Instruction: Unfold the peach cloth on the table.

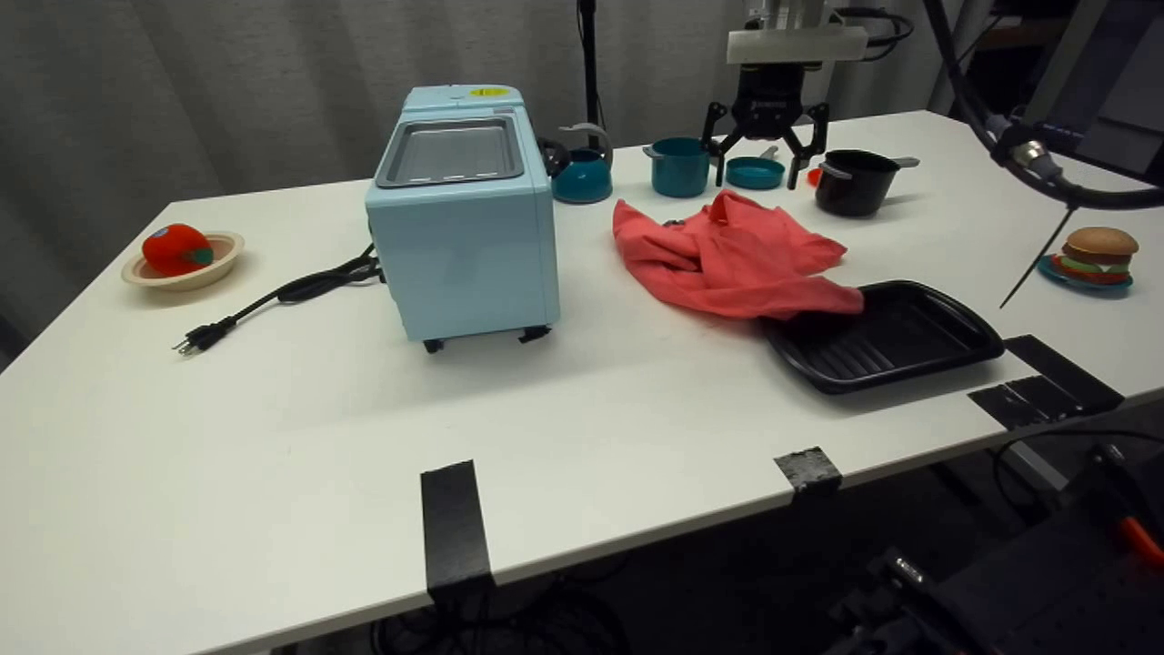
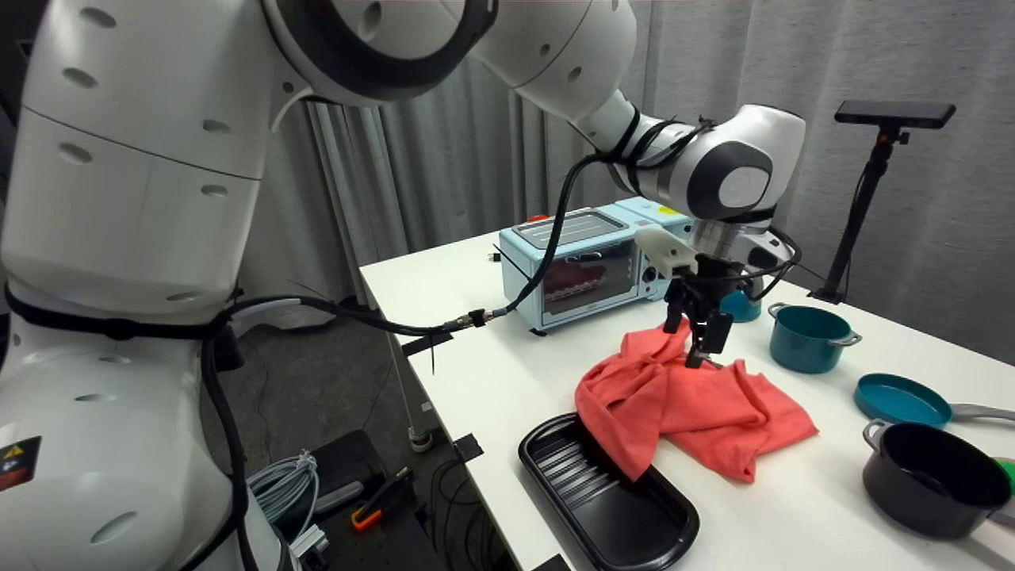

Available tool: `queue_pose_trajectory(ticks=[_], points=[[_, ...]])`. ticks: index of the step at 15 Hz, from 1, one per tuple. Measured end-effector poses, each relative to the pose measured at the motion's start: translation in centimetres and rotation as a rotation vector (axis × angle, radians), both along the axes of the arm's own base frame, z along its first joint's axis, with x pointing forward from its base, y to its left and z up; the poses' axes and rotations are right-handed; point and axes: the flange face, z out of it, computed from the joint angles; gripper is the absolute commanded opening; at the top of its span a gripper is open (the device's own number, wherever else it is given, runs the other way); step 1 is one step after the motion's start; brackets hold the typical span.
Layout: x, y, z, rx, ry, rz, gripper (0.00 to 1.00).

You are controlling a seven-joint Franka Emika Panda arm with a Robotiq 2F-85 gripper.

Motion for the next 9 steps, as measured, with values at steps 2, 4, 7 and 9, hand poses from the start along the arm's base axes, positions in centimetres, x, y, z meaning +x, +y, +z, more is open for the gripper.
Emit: queue_pose_trajectory(ticks=[2, 4, 7, 9], points=[[1.3, 0.1, -1.8, -0.023, -0.065, -0.023, 1.0], [2.4, 0.5, -3.6, -0.044, -0.115, -0.04, 1.0], [4.0, 1.1, -6.1, -0.08, -0.162, -0.058, 1.0], [4.9, 1.1, -7.3, -0.107, -0.18, -0.066, 0.78]])
